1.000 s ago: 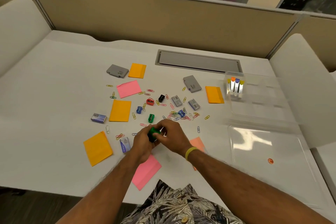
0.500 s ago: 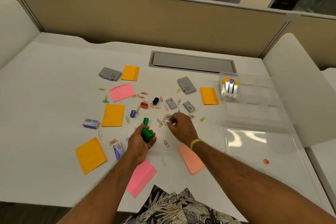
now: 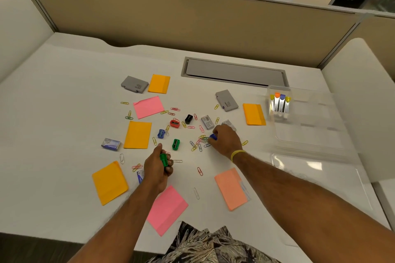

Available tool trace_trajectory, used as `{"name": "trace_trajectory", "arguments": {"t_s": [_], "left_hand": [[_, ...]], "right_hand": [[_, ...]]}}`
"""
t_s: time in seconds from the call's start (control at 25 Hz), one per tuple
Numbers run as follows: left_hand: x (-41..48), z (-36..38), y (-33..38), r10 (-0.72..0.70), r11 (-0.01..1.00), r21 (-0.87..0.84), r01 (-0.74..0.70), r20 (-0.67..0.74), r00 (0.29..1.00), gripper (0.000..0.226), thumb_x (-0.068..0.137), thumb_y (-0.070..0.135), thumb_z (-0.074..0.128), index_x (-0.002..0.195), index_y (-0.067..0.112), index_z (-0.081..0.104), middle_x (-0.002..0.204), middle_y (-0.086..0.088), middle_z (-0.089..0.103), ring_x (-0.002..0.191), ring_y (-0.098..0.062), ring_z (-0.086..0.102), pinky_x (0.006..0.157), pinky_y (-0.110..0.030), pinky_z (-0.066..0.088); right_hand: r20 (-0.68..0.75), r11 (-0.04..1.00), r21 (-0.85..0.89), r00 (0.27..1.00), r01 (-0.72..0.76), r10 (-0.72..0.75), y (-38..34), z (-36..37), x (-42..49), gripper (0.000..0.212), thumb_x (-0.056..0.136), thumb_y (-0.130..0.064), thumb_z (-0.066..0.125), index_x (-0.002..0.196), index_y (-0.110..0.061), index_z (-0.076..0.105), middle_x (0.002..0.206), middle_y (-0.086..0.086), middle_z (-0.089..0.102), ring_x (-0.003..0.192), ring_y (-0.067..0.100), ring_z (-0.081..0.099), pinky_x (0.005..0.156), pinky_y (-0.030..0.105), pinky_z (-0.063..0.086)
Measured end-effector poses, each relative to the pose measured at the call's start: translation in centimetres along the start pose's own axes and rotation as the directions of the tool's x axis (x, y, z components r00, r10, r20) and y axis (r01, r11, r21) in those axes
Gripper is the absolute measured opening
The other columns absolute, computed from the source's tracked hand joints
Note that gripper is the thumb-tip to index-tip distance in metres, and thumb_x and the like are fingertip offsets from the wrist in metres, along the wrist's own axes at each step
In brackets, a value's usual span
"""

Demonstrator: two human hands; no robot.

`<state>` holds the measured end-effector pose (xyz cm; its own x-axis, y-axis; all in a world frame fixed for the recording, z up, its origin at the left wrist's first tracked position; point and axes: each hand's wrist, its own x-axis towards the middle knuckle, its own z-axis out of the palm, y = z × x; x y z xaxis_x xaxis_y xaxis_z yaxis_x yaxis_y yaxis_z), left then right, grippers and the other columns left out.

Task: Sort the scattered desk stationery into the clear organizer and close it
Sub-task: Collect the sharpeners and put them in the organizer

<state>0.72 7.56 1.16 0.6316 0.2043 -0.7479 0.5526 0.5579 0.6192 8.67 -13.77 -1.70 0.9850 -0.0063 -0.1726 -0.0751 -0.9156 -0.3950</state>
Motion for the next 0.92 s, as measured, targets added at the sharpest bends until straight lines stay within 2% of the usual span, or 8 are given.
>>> {"name": "trace_trajectory", "arguments": {"t_s": [0.12,0.2,0.28,0.36,0.44,0.56,0.68,0.92], "left_hand": [[0.4,-0.4,0.3,0.006,1.0,-0.025,-0.007,-0.01,1.0,0.029,0.096,0.037,0.051,0.076,0.015,0.049,0.065,-0.004,0.047,0.054,-0.013,0.042,0.035,-0.016,0.029],[0.5,-0.7,0.5,0.013,0.999,-0.04,-0.014,-0.015,1.0,0.03,0.097,0.037,0.051,0.076,0.016,0.048,0.065,-0.004,0.046,0.054,-0.012,0.041,0.036,-0.016,0.029],[0.6,-1.0,0.7,0.021,0.999,-0.048,-0.022,-0.022,1.0,0.029,0.097,0.037,0.051,0.076,0.016,0.048,0.066,-0.003,0.046,0.054,-0.013,0.042,0.036,-0.016,0.029],[0.8,-1.2,0.9,0.025,0.998,-0.053,-0.027,-0.03,0.999,0.029,0.097,0.037,0.051,0.077,0.017,0.048,0.067,-0.003,0.046,0.054,-0.013,0.042,0.037,-0.017,0.03],[0.8,-1.3,1.0,0.026,0.998,-0.056,-0.028,-0.035,0.999,0.028,0.097,0.036,0.051,0.077,0.016,0.048,0.067,-0.003,0.047,0.054,-0.013,0.042,0.037,-0.017,0.03],[0.7,-1.4,1.2,0.032,0.997,-0.064,-0.034,-0.038,0.999,0.028,0.097,0.036,0.051,0.077,0.016,0.048,0.067,-0.003,0.047,0.054,-0.013,0.042,0.038,-0.017,0.03],[0.8,-1.8,1.3,0.036,0.997,-0.069,-0.039,-0.044,0.998,0.029,0.097,0.036,0.05,0.078,0.016,0.047,0.067,-0.004,0.047,0.053,-0.012,0.042,0.038,-0.016,0.03],[1.4,-2.2,1.5,0.038,0.997,-0.066,-0.042,-0.057,0.998,0.029,0.097,0.037,0.051,0.079,0.014,0.048,0.068,-0.005,0.049,0.054,-0.013,0.044,0.036,-0.017,0.032]], "right_hand": [[-0.04,0.994,0.112,0.999,-0.012,0.017,-0.2,0.0,0.0,0.026,0.086,-0.026,0.067,0.106,-0.011,0.062,0.097,0.004,0.06,0.089,0.019,0.057,0.078,0.028,0.047],[-0.061,0.886,0.454,0.989,-0.09,0.131,-0.7,-0.2,-0.1,0.02,0.087,-0.02,0.064,0.104,-0.01,0.065,0.086,0.005,0.062,0.078,0.019,0.06,0.074,0.029,0.052],[0.102,0.518,0.818,0.95,-0.249,0.296,-1.8,-0.7,-0.5,0.012,0.091,-0.015,0.055,0.096,-0.008,0.064,0.081,0.012,0.062,0.065,0.021,0.06,0.062,0.031,0.054],[0.343,0.123,0.911,0.89,-0.393,0.3,-3.3,-1.1,-1.2,0.015,0.091,-0.012,0.048,0.083,-0.007,0.06,0.076,0.011,0.057,0.057,0.02,0.056,0.051,0.029,0.047],[0.461,0.032,0.878,0.861,-0.478,0.216,-4.7,-1.0,-1.5,0.016,0.088,-0.012,0.048,0.074,-0.008,0.054,0.071,0.009,0.053,0.053,0.018,0.049,0.045,0.024,0.036],[0.416,0.448,0.786,0.9,-0.426,0.126,-6.9,0.4,-1.2,0.021,0.09,-0.023,0.06,0.073,-0.013,0.052,0.07,0.005,0.052,0.052,0.014,0.042,0.045,0.022,0.031],[0.265,0.926,0.376,0.962,-0.037,-0.07,-8.7,2.2,-0.7,0.03,0.082,-0.042,0.071,0.095,-0.017,0.059,0.086,0.0,0.056,0.074,0.015,0.051,0.063,0.027,0.04],[0.314,0.986,0.056,0.935,0.157,-0.167,-10.4,3.1,-0.2,0.05,0.081,-0.043,0.071,0.118,-0.015,0.051,0.113,0.01,0.062,0.099,0.025,0.058,0.082,0.035,0.049]]}}
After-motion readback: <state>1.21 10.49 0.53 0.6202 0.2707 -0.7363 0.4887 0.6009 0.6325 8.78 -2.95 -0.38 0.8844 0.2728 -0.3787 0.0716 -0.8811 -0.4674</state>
